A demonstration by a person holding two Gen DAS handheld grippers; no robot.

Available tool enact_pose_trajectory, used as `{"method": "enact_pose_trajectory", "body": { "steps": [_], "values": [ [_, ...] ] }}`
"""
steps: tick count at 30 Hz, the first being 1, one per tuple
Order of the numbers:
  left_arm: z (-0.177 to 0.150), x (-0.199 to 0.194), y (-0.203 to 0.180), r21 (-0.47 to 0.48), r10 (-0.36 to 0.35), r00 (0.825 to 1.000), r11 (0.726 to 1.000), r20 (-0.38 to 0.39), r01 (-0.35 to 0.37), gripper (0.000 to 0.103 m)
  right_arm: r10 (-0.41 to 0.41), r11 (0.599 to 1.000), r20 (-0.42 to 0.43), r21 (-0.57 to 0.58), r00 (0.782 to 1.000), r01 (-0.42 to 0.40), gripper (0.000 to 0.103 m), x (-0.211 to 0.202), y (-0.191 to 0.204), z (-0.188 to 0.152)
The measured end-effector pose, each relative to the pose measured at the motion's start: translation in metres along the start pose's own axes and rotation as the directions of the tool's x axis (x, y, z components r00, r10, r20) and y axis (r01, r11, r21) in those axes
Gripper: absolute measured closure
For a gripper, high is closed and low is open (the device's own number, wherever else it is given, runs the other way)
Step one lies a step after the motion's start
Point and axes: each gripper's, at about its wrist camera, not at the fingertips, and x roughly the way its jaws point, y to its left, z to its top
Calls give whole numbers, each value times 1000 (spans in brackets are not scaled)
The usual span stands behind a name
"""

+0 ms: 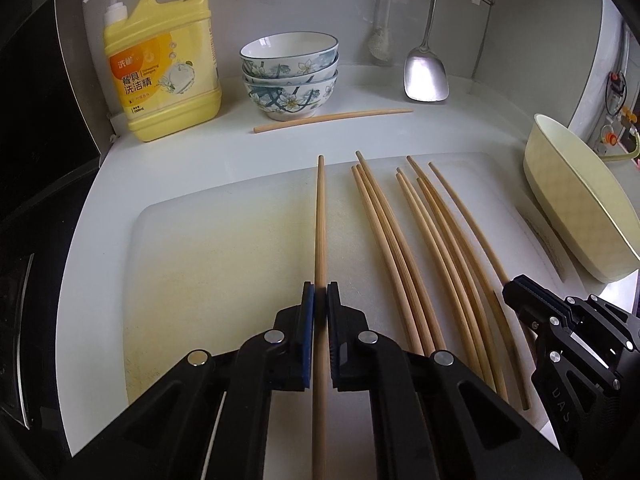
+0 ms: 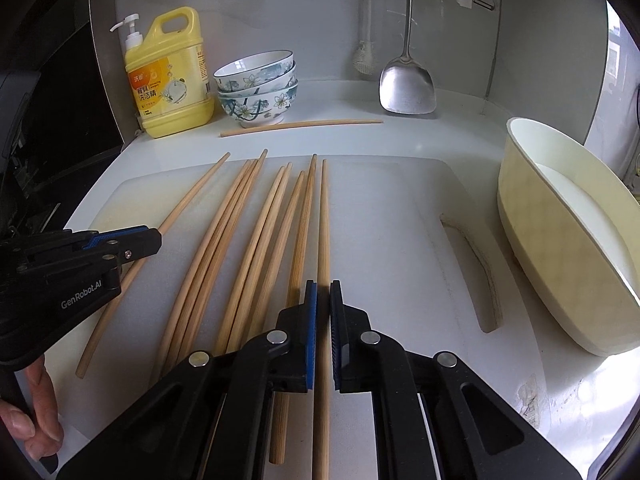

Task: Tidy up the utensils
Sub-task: 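Carry the chopstick with the right tool into the cream basin and release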

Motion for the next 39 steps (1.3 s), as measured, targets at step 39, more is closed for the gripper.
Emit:
{"method": "enact_pose_trajectory", "body": {
  "steps": [39],
  "values": [
    [140, -7, -315, 308, -345, 931, 879, -117, 364, 96, -143, 915, -9, 380, 990, 135, 97, -77, -293, 57]
  ]
}}
